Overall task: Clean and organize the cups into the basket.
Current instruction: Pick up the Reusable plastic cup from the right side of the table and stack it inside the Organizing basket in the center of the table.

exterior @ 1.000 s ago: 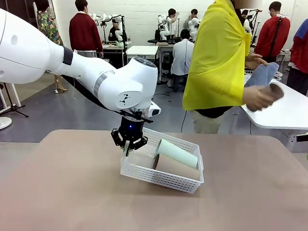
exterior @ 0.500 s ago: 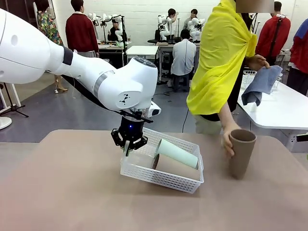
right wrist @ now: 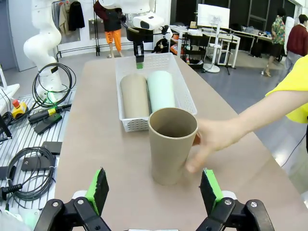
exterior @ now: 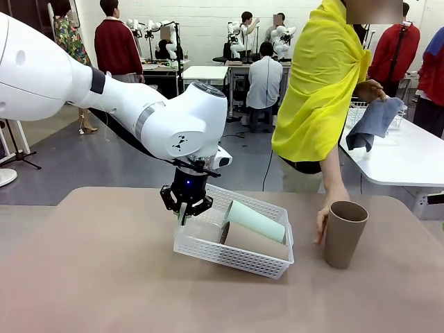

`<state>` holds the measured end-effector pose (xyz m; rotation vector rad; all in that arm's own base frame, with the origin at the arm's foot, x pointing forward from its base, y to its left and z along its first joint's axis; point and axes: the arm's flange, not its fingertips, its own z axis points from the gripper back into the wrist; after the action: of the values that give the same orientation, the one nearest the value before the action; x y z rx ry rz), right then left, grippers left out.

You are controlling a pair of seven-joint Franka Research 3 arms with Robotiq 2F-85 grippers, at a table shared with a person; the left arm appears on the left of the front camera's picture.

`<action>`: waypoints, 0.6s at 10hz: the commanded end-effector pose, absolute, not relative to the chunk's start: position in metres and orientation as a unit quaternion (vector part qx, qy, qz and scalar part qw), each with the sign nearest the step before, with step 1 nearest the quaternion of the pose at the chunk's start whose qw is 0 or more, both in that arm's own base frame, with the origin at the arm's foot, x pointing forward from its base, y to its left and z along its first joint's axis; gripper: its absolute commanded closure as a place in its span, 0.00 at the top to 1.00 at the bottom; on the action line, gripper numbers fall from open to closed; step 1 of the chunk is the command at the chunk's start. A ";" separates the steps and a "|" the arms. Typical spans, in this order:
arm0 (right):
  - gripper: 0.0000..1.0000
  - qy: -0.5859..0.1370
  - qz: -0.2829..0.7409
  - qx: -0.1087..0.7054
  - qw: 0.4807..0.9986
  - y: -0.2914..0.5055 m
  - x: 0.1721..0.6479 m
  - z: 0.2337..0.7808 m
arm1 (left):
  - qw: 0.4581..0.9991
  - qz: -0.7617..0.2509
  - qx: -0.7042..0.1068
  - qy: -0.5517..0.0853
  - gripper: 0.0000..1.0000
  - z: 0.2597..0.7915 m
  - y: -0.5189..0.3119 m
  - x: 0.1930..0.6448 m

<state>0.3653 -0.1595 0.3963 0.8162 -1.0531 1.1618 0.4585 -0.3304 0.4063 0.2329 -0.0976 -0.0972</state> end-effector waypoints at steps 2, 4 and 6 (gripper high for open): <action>1.00 -0.464 0.504 0.362 0.632 -0.158 0.361 0.397 | 0.990 -0.052 0.120 -0.052 0.00 0.405 -0.330 0.456; 1.00 -0.449 0.503 0.356 0.648 -0.155 0.385 0.378 | 0.990 -0.052 0.120 -0.052 0.00 0.405 -0.330 0.456; 1.00 -0.421 0.514 0.338 0.667 -0.135 0.407 0.353 | 0.990 -0.052 0.120 -0.052 0.00 0.405 -0.330 0.456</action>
<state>0.3880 -0.1467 0.3626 0.7875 -0.9676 1.1481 0.4585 -0.3304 0.4063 0.2329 -0.0976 -0.0972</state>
